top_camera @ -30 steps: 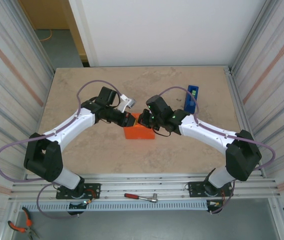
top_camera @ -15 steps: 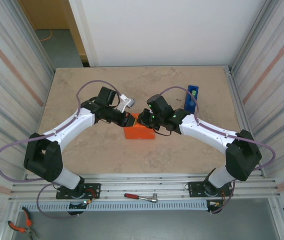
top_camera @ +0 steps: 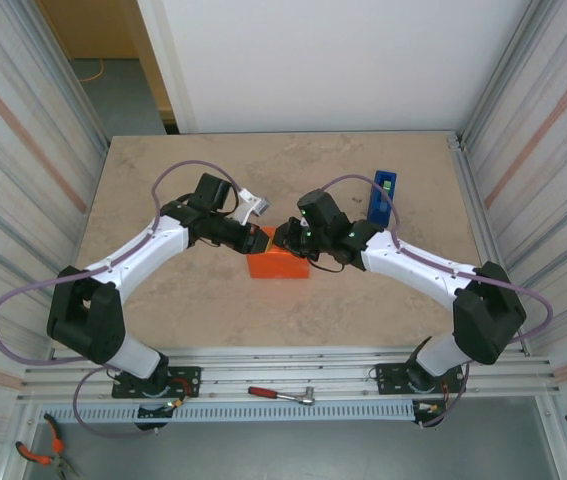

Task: Wrap the gift box in paper
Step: Stick the wrapping paper to the gift box.

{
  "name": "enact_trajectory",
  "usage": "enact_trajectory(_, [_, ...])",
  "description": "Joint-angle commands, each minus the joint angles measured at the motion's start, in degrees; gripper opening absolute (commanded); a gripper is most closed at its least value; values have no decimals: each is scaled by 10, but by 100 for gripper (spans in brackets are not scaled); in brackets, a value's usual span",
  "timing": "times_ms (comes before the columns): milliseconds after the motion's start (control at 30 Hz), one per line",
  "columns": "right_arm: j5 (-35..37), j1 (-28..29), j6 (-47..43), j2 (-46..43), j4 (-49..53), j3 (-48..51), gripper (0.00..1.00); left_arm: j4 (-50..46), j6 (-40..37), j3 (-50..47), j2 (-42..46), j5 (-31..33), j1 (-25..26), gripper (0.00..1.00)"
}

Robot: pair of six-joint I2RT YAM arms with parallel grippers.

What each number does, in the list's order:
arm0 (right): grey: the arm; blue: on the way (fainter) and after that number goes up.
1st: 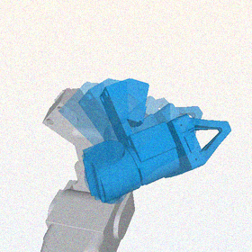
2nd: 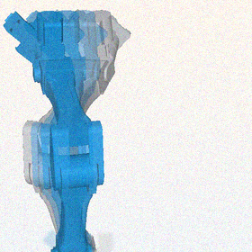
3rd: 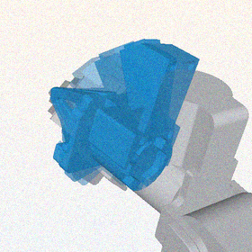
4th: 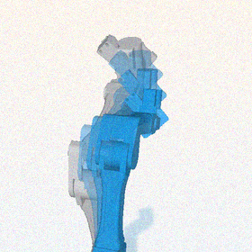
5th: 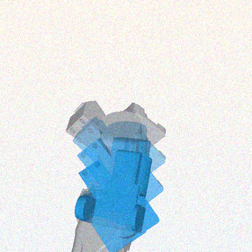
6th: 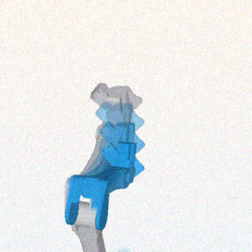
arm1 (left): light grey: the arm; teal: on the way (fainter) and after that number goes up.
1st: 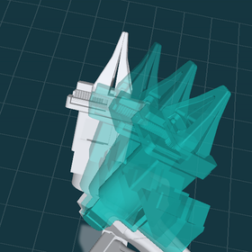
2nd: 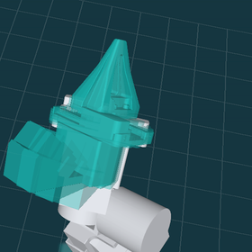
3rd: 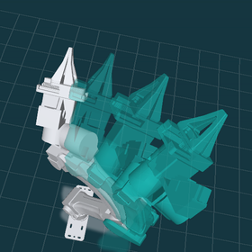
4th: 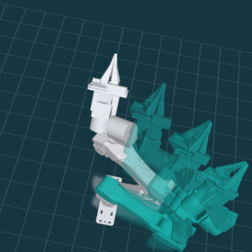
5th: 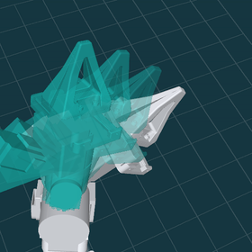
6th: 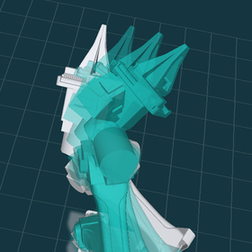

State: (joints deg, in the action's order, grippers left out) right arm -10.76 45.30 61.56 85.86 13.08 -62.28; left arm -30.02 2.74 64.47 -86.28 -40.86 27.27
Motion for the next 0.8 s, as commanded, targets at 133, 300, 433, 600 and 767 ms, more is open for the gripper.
enact_trajectory(133, [-26, 3, 17, 16, 54, 30, 23, -28, -16, -23, -18, 22, 8, 0])
enact_trajectory(300, [-28, 3, 26, 16, 55, 27, 26, -27, -16, -24, -19, 22, 8, 0])
enact_trajectory(433, [-30, 3, 19, 18, 56, 23, 30, -27, -16, -23, -20, 21, 8, 0])
enact_trajectory(600, [-39, 3, -9, 25, 62, 11, 32, -26, -17, -23, -22, 20, 8, 0])
enact_trajectory(767, [-63, 3, -32, 36, 61, 4, 33, -26, -19, -22, -25, 19, 9, 0])
